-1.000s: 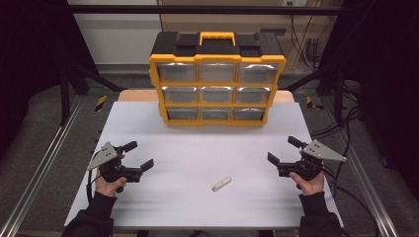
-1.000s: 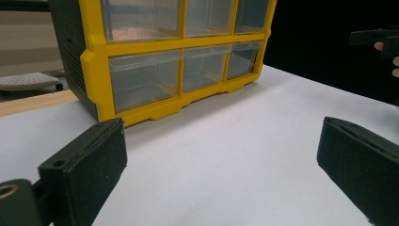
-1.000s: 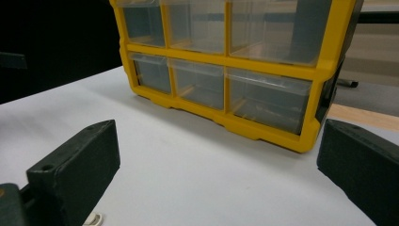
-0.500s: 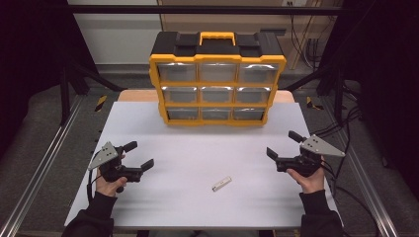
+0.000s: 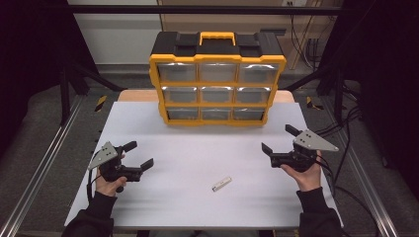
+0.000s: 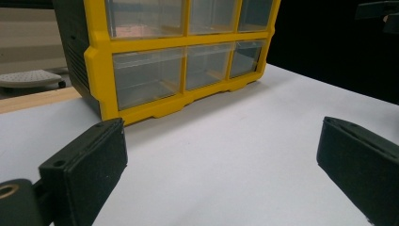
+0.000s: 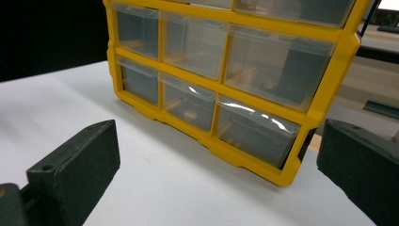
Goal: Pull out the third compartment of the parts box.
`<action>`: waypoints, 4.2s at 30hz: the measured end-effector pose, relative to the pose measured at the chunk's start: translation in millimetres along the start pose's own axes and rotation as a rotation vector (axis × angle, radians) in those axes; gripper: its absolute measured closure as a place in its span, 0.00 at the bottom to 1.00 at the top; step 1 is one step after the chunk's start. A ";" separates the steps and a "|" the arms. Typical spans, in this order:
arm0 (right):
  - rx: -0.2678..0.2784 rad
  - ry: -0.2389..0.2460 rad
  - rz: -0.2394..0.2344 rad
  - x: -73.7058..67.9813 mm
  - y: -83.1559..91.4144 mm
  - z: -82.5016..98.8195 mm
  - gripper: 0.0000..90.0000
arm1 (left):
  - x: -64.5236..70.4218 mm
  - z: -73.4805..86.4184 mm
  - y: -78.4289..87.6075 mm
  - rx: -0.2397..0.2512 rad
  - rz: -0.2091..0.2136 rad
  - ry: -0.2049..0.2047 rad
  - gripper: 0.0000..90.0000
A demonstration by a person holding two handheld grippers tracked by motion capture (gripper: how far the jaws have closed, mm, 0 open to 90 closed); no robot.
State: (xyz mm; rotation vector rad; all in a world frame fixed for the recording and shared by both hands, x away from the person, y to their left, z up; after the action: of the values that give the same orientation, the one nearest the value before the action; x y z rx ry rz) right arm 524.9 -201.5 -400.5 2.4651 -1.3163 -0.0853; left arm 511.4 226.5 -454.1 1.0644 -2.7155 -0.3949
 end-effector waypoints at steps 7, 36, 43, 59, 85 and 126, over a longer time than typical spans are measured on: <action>-0.016 0.043 0.012 -4.1 -6.3 -10.1 0.00 | -0.4 0.7 -0.3 -0.005 -0.001 -0.001 0.02; -0.110 0.311 0.099 -11.6 -21.2 -61.6 0.01 | -1.1 1.1 -0.2 -0.006 -0.003 0.002 0.02; -0.133 0.375 0.123 -11.3 -24.8 -71.4 0.02 | -1.4 1.1 0.0 -0.006 -0.005 0.001 0.02; -0.185 0.490 0.163 -8.4 -34.1 -85.8 0.03 | -1.0 2.2 -1.5 -0.013 -0.002 -0.001 0.02; -0.240 0.635 0.224 1.1 -52.6 -107.6 0.03 | -2.3 2.9 -1.7 -0.020 -0.011 0.002 0.02; -0.255 0.859 0.325 21.5 -89.7 -132.4 0.02 | -4.4 3.0 -1.2 -0.020 -0.020 0.003 0.03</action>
State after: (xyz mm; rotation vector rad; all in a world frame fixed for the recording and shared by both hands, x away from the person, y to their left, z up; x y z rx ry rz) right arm 636.5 -137.4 -303.2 1.7033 -1.1665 0.7448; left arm 514.5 229.2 -457.7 1.0863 -2.6948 -0.4229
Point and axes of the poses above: each handheld gripper's, and its own axes: y roughly backward along the jaws, z roughly out of its underside, x roughly to its right, the point moved 8 cm from there along -y, roughly forward along the jaws, and after that the axes turned 7 degrees about -x, right-handed, at the moved point
